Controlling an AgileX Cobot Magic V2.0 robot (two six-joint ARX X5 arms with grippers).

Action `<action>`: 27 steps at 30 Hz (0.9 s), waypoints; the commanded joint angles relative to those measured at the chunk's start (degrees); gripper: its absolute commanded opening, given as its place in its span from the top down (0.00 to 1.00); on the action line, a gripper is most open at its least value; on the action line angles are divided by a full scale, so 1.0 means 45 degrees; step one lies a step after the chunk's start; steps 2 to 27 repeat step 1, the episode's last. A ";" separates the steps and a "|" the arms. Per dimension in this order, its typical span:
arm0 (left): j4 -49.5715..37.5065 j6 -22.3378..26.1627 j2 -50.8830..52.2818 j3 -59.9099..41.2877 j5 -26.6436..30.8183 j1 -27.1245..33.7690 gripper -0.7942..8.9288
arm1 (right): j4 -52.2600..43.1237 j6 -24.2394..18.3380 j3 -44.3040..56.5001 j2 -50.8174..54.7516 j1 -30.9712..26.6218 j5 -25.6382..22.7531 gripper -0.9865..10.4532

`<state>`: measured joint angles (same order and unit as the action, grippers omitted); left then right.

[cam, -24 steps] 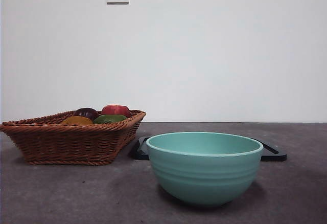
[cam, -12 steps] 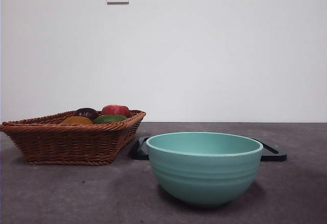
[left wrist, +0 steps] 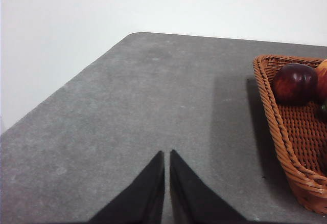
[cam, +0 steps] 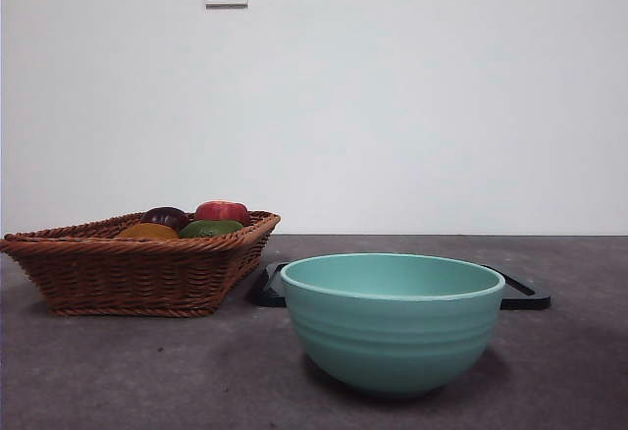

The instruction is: Pick up the wifruite, put it on the bowl, pick up the plate, put it on desk

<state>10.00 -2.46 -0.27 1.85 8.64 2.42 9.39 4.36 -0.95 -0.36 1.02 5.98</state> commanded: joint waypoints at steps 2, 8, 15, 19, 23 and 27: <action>0.0092 -0.0034 0.0019 -0.0262 -0.0019 0.0044 0.90 | -0.0078 0.0131 0.0068 0.0034 -0.0019 -0.0010 0.91; 0.0092 -0.0034 0.0019 -0.0262 -0.0019 0.0044 0.90 | -0.0078 0.0131 0.0068 0.0034 -0.0019 -0.0010 0.91; 0.0092 -0.0034 0.0019 -0.0262 -0.0019 0.0044 0.90 | -0.0078 0.0131 0.0068 0.0034 -0.0019 -0.0010 0.91; 0.0092 -0.0034 0.0019 -0.0262 -0.0019 0.0044 0.90 | -0.0078 0.0131 0.0068 0.0034 -0.0019 -0.0010 0.91; 0.0092 -0.0034 0.0019 -0.0262 -0.0019 0.0044 0.90 | -0.0078 0.0131 0.0068 0.0034 -0.0019 -0.0010 0.91; 0.0092 -0.0034 0.0019 -0.0262 -0.0019 0.0044 0.90 | -0.0078 0.0131 0.0068 0.0034 -0.0019 -0.0010 0.91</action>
